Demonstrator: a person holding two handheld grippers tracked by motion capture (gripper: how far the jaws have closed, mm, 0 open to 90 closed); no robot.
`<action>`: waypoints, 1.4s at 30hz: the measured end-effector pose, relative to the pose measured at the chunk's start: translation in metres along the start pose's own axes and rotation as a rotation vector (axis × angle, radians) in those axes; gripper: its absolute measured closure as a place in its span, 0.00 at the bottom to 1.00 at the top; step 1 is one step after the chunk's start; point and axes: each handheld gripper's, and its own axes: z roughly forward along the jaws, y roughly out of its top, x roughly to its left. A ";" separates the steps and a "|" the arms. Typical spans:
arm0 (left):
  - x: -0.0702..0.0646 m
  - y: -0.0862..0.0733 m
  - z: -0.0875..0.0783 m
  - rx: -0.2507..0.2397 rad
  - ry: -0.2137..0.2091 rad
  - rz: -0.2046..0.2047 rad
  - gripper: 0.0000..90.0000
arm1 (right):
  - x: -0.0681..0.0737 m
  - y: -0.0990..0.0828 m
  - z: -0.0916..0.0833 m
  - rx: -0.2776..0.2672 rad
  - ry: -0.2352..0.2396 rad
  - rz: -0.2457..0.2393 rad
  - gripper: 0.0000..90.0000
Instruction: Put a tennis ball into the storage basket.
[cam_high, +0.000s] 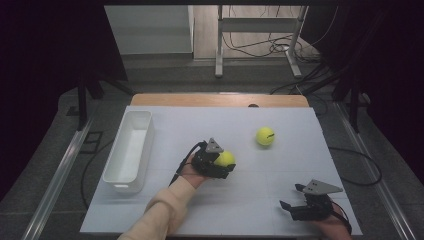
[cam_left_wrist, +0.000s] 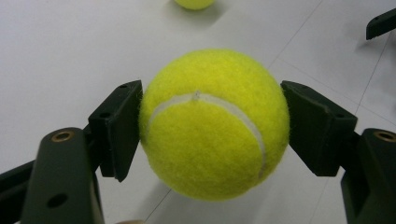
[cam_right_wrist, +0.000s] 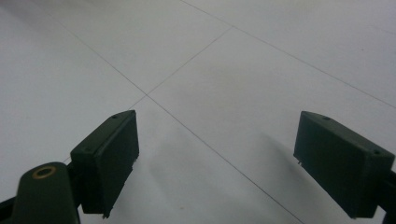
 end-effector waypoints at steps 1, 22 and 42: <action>0.000 0.000 0.000 0.001 0.002 0.002 0.29 | 0.000 0.000 0.000 0.003 -0.004 -0.002 0.16; -0.006 0.008 0.000 -0.032 -0.009 0.008 0.29 | 0.000 0.000 0.000 0.004 -0.011 0.007 0.17; 0.003 0.014 -0.013 -0.079 0.011 -0.014 0.29 | 0.000 0.001 -0.001 -0.006 -0.007 0.008 0.17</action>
